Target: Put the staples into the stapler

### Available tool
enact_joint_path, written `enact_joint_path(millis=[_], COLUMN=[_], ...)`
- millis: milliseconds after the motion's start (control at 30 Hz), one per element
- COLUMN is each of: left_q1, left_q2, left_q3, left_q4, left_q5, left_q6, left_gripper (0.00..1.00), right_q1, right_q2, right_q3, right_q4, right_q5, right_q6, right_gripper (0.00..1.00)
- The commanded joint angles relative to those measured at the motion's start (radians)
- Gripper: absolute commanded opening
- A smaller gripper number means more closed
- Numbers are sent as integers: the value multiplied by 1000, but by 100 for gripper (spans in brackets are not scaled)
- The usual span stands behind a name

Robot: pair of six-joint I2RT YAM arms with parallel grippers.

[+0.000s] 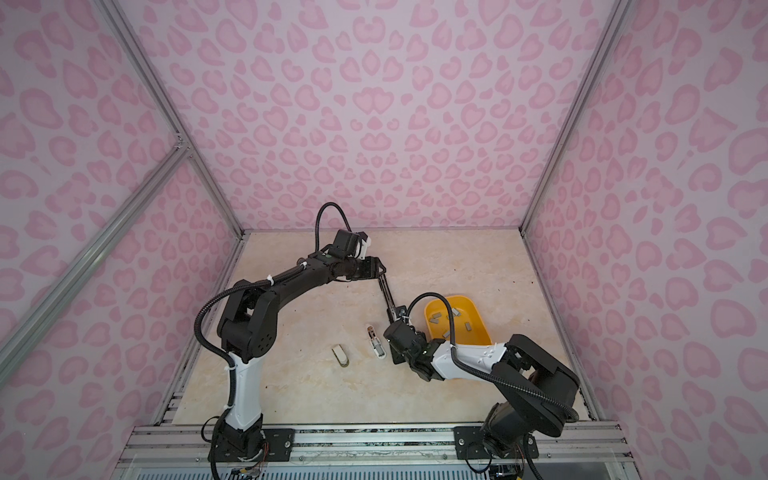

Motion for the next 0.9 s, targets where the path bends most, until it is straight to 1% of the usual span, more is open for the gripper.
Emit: enact_joint_path(millis=[0, 167, 300, 600, 767, 867], left_q1=[0, -5, -6, -10, -10, -10], left_q2=[18, 17, 41, 119, 147, 160], left_q3=[1, -26, -17, 45, 70, 80], left_q4=[9, 17, 26, 5, -6, -13], left_q5=[30, 12, 49, 43, 47, 36], left_q6=[-62, -129, -163, -232, -242, -238], left_gripper=[66, 66, 67, 68, 69, 69], right_q1=[-29, -54, -64, -83, -112, -120], right_q2=[-20, -51, -53, -60, -62, -59], right_q3=[-23, -42, -39, -52, -68, -71], right_q4=[72, 97, 106, 137, 175, 178], right_q5=[-74, -120, -161, -206, -261, -269], right_q6=[55, 86, 91, 114, 135, 142], right_gripper=[3, 3, 3, 2, 2, 1])
